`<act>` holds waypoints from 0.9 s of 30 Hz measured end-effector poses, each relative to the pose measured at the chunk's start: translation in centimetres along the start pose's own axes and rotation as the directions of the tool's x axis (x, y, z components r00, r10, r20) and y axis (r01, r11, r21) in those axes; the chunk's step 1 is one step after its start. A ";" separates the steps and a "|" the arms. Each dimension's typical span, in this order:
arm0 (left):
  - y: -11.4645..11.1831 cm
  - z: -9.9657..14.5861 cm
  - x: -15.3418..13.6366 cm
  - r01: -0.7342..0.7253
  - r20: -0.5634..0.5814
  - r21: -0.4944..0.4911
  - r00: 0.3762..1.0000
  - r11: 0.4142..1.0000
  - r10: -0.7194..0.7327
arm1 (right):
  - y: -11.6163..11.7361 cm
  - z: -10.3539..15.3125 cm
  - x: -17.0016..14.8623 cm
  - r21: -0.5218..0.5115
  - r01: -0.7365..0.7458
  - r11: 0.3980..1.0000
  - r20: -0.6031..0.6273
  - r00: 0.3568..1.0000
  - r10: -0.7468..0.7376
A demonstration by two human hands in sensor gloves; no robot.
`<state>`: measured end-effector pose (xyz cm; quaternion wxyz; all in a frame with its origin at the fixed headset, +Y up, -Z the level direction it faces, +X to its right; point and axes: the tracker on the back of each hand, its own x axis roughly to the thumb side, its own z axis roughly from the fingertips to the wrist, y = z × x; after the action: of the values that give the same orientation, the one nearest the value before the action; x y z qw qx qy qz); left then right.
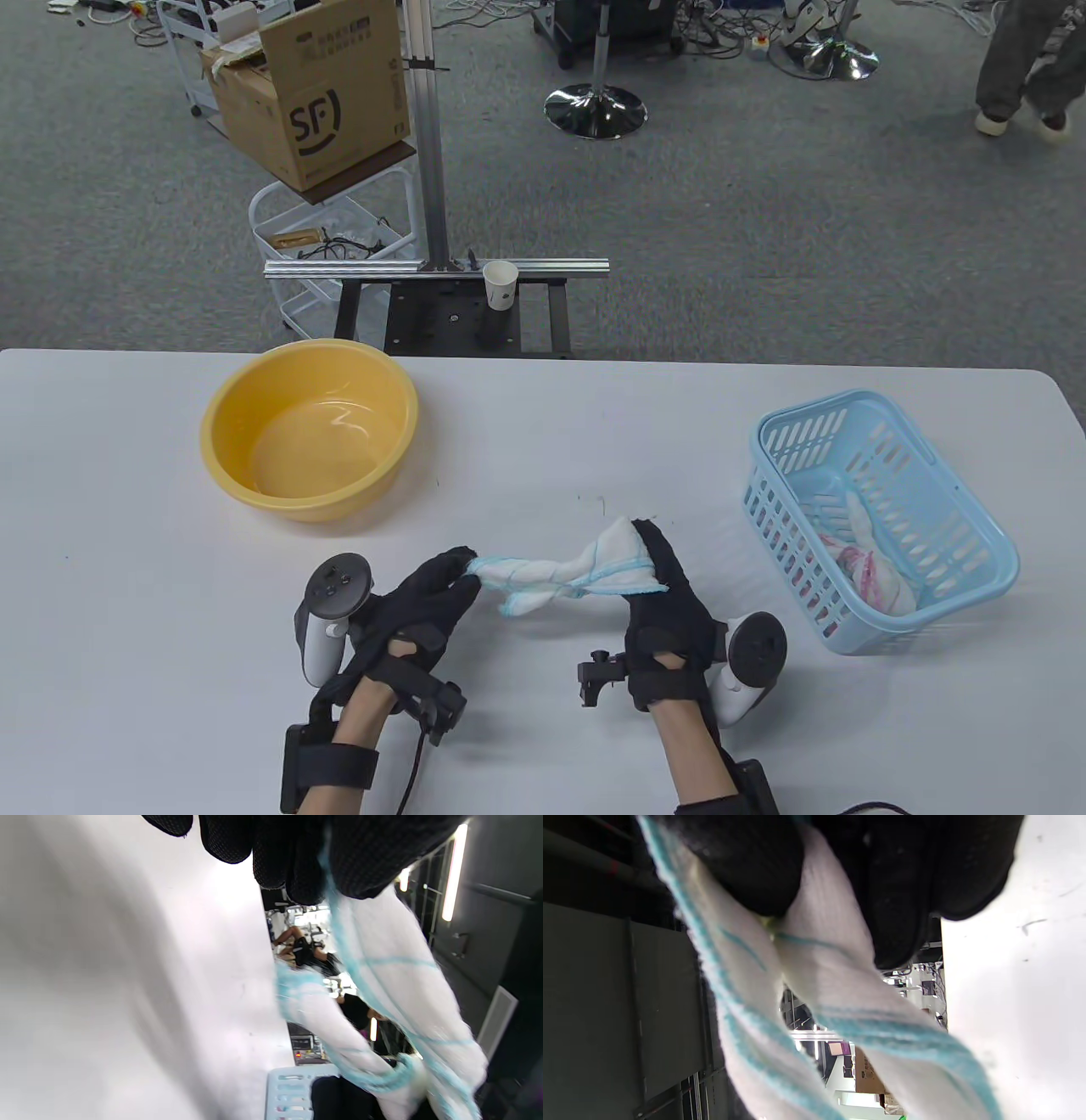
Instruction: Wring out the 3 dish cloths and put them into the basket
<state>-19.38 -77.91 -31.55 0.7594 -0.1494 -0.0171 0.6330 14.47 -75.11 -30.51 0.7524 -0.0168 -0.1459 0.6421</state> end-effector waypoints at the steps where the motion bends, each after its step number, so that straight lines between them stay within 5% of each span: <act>1: 0.4 0.1 -0.4 -0.001 -0.011 0.019 1.000 1.000 0.001 | -0.1 -0.1 -0.1 0.013 0.002 1.000 -0.011 1.000 -0.001; 6: 1.5 0.9 -0.3 0.016 0.018 -0.016 1.000 1.000 -0.016 | 0.6 -0.4 -0.7 0.142 -0.010 0.990 -0.048 0.999 0.017; 10: 0.1 1.1 0.6 0.032 0.038 -0.217 0.999 0.976 -0.025 | 2.0 -0.1 -1.0 0.308 0.000 0.951 -0.089 0.996 0.029; 13: -2.3 1.0 0.7 -0.015 0.007 -0.483 1.000 0.875 0.021 | 3.3 0.4 -1.1 0.418 -0.018 0.908 -0.095 0.993 0.064; 17: -5.3 0.7 0.0 -0.126 -0.071 -0.664 0.992 0.737 0.106 | 4.6 1.1 -1.0 0.485 -0.013 0.874 -0.090 0.994 0.065; 21: -6.5 0.4 -0.2 -0.168 -0.087 -0.709 0.985 0.685 0.152 | 5.1 1.4 -0.7 0.493 -0.036 0.869 -0.063 0.995 0.078; 27: -5.5 0.4 0.5 -0.211 -0.102 -0.619 0.977 0.756 0.188 | 4.9 1.3 -0.9 0.494 -0.062 0.867 -0.046 0.994 0.097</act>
<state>-14.08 -78.21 -29.88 0.5947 -0.4048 -0.1976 0.6659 9.38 -75.31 -30.46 0.7094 0.1469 0.0495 0.6875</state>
